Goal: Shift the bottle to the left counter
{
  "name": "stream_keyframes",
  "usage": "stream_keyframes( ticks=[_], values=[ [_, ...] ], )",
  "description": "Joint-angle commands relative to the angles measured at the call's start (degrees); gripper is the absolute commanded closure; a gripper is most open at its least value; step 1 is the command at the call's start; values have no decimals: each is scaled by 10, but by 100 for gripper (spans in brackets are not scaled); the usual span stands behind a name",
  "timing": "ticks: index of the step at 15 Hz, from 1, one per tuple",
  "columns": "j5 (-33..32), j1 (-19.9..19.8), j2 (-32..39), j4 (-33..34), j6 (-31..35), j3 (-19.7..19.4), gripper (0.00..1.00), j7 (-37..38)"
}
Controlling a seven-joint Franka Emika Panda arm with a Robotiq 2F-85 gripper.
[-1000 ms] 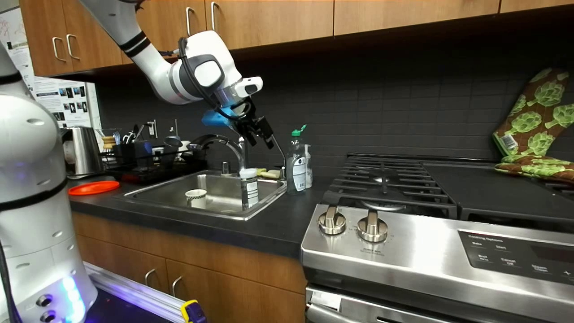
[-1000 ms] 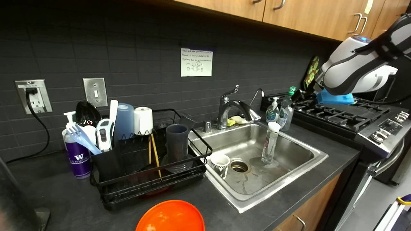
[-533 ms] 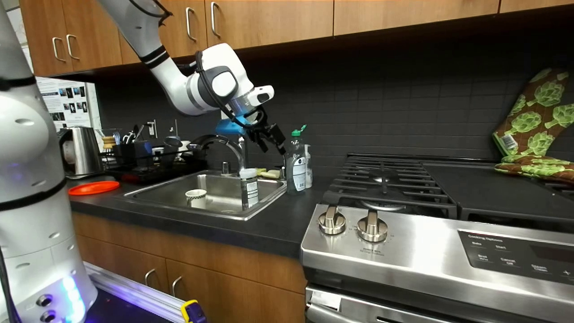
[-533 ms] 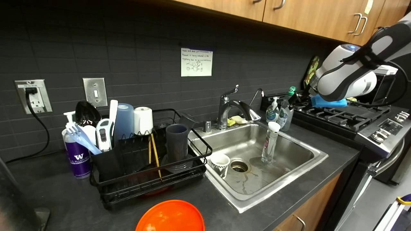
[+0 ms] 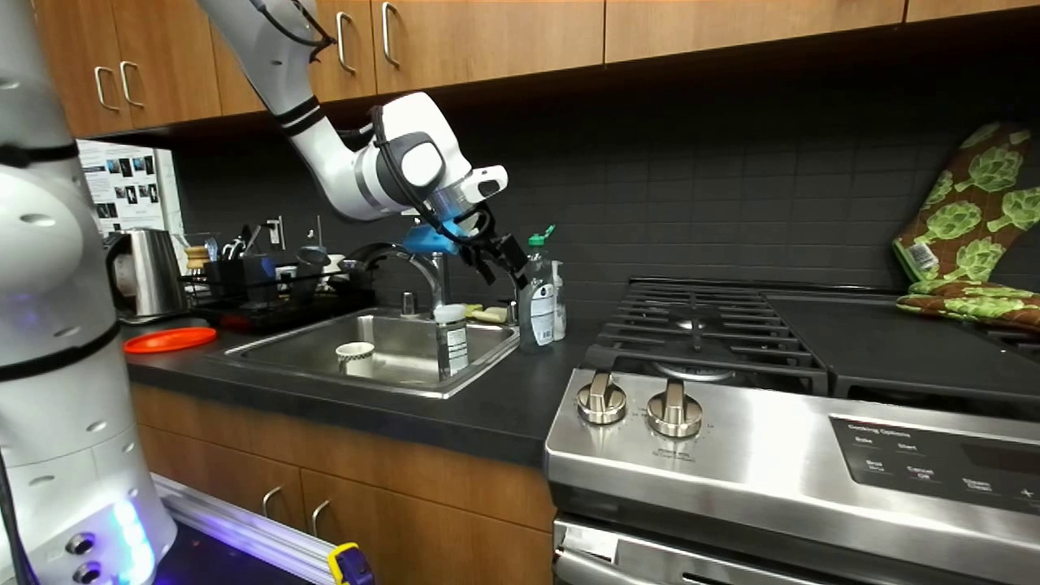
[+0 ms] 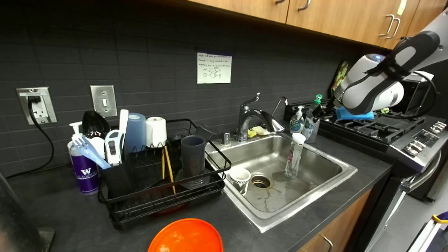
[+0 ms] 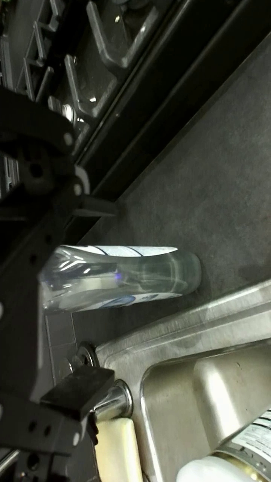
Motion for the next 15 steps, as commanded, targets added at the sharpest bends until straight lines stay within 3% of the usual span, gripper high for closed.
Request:
stream_keyframes(
  ticks=[1,9,14,15],
  values=[
    [-15,-7,25,16,17,2,0,16],
    [-35,-4,62,47,41,-2,0,35],
    [-88,-1,74,75,39,-16,0,76],
    [-96,0,74,78,37,-17,5,84]
  ],
)
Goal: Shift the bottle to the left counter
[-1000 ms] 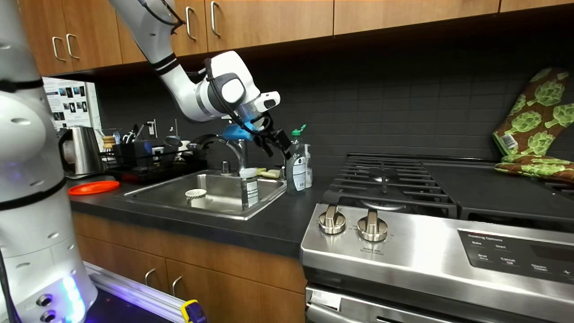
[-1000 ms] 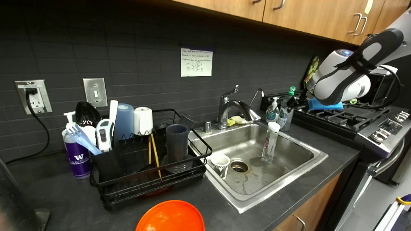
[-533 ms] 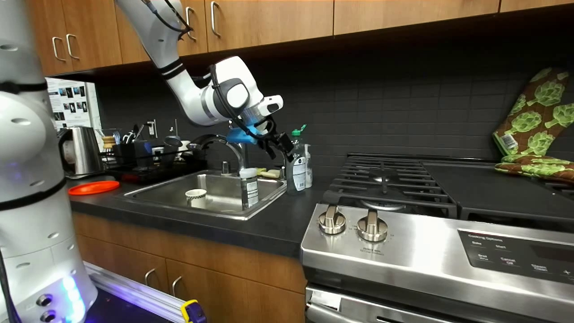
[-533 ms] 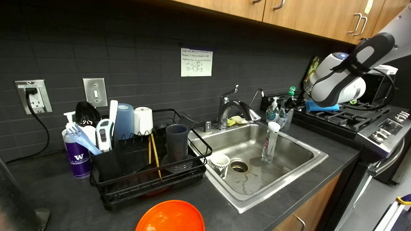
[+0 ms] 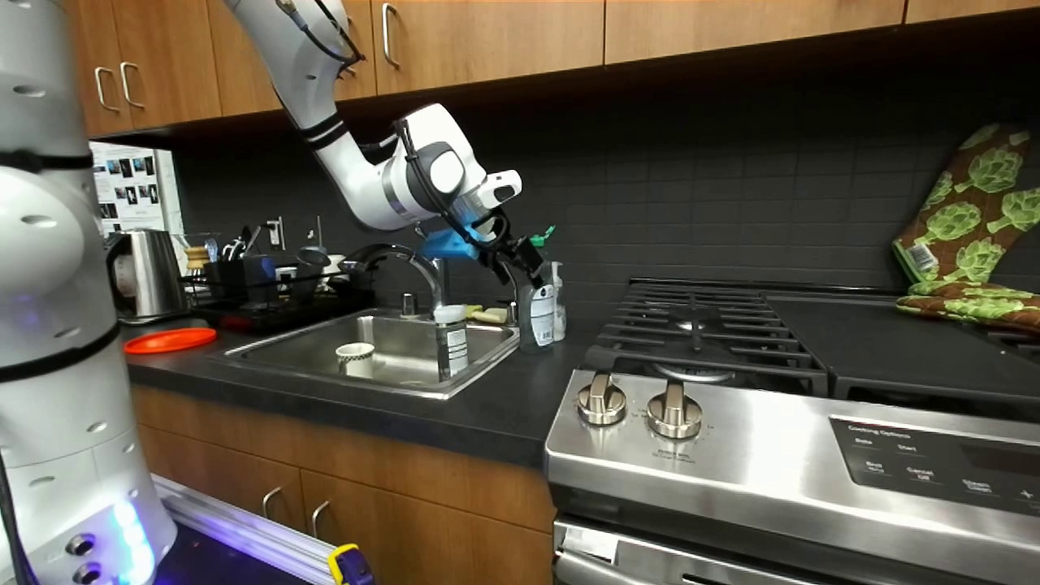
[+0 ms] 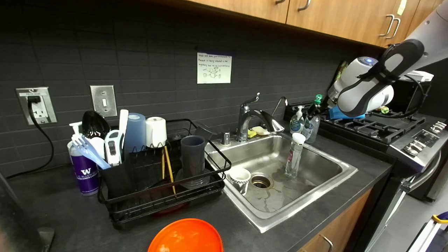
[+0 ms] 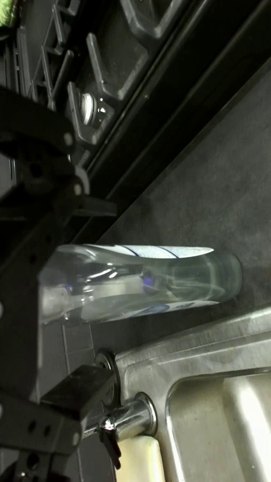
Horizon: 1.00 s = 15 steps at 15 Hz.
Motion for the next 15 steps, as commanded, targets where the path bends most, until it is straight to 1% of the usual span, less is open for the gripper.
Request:
stream_keyframes(
  ticks=[1,3,4,7,8,9,11,13,14,15],
  values=[
    [-41,1,15,24,6,-11,26,38],
    [-50,3,18,28,4,-12,30,46],
    [-54,3,19,29,2,-12,35,50],
    [-65,5,25,33,0,-13,58,62],
    [-66,6,27,32,-1,-13,67,63],
    [-64,6,26,30,-2,-11,73,63],
    [-63,6,24,23,-2,-11,77,63],
    [-68,6,19,20,-3,-15,88,66],
    [-70,6,15,17,-4,-16,95,67],
    [-70,5,12,15,-3,-17,100,67]
  ],
)
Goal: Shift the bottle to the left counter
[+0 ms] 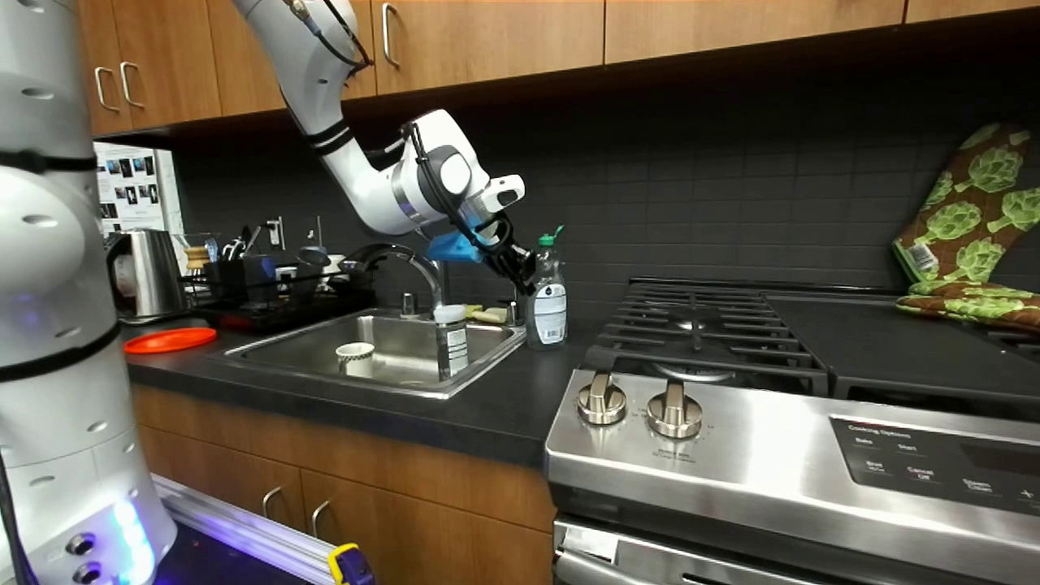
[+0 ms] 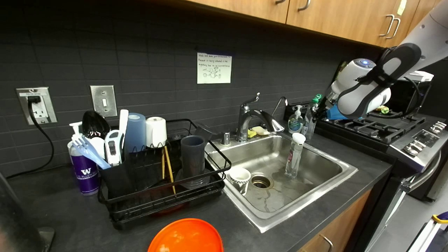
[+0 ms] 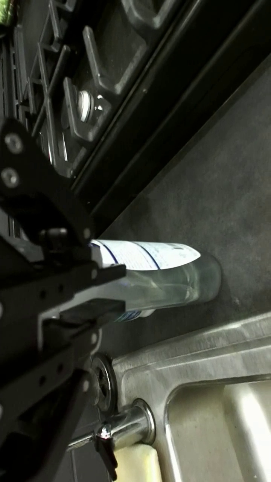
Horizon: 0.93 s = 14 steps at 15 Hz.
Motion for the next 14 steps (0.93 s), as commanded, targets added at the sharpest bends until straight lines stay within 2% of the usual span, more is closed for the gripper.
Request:
stream_keyframes(
  ticks=[1,2,4,12,14],
  values=[
    [-27,3,-10,-4,-2,-13,91,24],
    [-29,3,-9,-1,-3,-15,69,29],
    [-31,5,-10,1,-7,-17,64,39],
    [-29,14,-28,-10,-36,-11,12,85],
    [-31,18,-27,-8,-32,-9,2,99]
  ],
)
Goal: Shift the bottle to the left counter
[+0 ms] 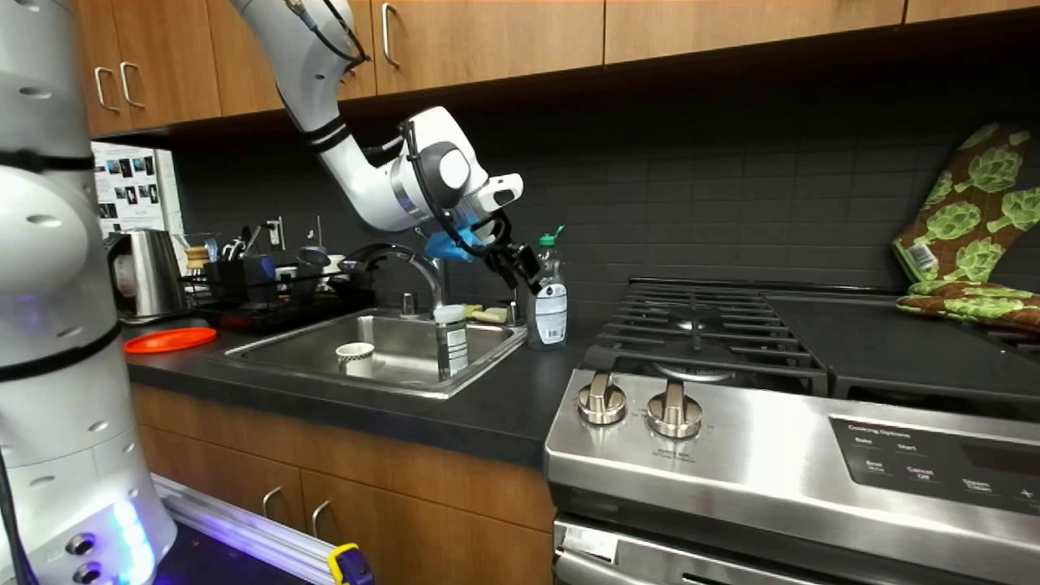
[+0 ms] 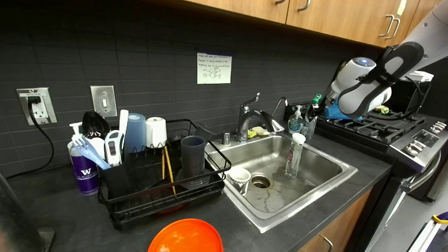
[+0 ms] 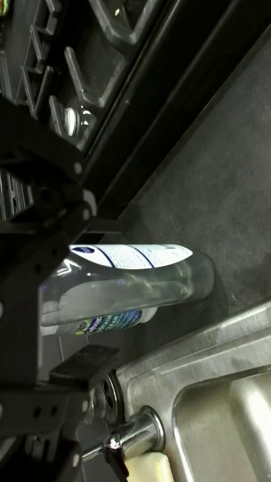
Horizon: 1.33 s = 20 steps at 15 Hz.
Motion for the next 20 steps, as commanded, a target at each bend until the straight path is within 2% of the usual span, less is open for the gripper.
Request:
stream_keyframes(
  ticks=[1,3,6,14,17,20],
  values=[
    [-21,10,-15,-5,-8,-2,0,42],
    [-34,16,-11,2,-5,-3,0,62],
    [-93,21,-9,17,-5,-11,0,122],
    [-335,24,-5,86,-65,-21,0,360],
    [-381,26,5,92,-84,-15,0,410],
    [-400,29,17,92,-89,-13,0,437]
  ],
)
